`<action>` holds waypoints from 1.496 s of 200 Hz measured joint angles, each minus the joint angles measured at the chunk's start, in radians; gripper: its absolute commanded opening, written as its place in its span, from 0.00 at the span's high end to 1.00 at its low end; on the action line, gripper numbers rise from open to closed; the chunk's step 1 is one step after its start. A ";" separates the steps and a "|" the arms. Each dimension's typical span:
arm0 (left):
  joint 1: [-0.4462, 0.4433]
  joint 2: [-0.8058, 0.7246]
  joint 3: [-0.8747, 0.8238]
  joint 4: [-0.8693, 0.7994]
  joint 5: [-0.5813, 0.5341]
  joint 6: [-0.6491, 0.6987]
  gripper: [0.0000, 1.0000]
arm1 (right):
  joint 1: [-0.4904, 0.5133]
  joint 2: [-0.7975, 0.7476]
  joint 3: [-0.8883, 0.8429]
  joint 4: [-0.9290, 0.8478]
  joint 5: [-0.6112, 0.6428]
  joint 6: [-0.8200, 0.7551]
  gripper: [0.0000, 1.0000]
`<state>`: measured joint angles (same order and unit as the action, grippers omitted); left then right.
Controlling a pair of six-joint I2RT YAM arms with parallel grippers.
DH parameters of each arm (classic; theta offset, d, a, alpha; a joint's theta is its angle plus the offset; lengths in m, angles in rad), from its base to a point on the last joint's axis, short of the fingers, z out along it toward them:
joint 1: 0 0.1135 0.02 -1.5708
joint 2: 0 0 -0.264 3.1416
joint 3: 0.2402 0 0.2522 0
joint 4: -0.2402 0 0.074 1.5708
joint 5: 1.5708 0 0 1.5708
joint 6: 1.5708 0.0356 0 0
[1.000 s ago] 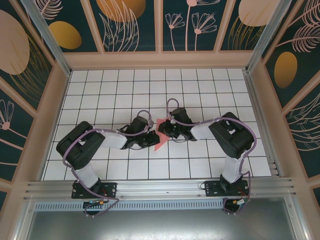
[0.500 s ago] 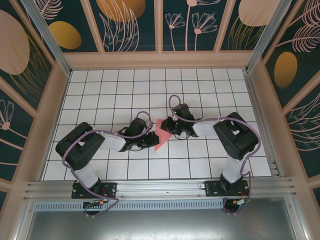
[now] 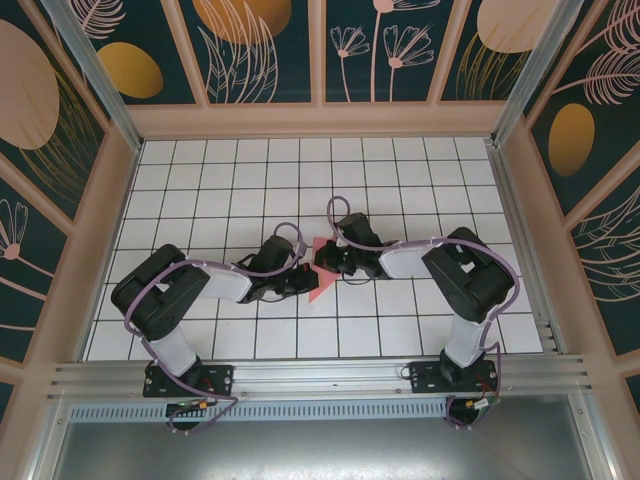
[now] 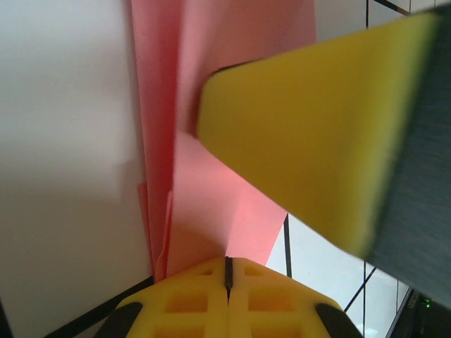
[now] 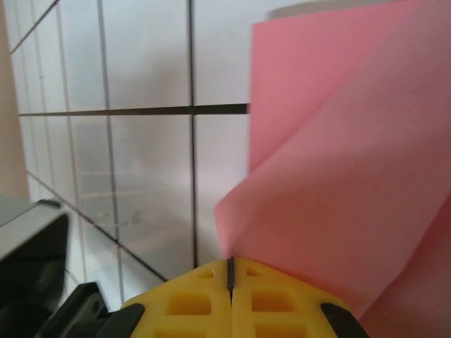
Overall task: Fold a paper plane with a square sheet of paper (pick it up from the middle)
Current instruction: Fourth fold the wing at the center of the table.
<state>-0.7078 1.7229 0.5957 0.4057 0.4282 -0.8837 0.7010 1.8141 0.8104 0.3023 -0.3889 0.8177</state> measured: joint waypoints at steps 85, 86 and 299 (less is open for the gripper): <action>-0.001 -0.009 -0.015 0.011 -0.013 0.008 1.00 | -0.077 0.042 -0.002 0.046 0.003 0.000 0.90; -0.001 -0.009 -0.016 0.011 -0.013 0.008 1.00 | -0.080 0.043 -0.002 0.047 0.002 0.000 0.90; -0.001 -0.014 -0.024 0.018 -0.021 0.019 1.00 | -0.254 0.140 0.250 -0.195 0.099 -0.123 0.88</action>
<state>-0.7090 1.7088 0.5720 0.4240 0.4072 -0.8642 0.4465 1.9537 1.0603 0.1070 -0.2901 0.6949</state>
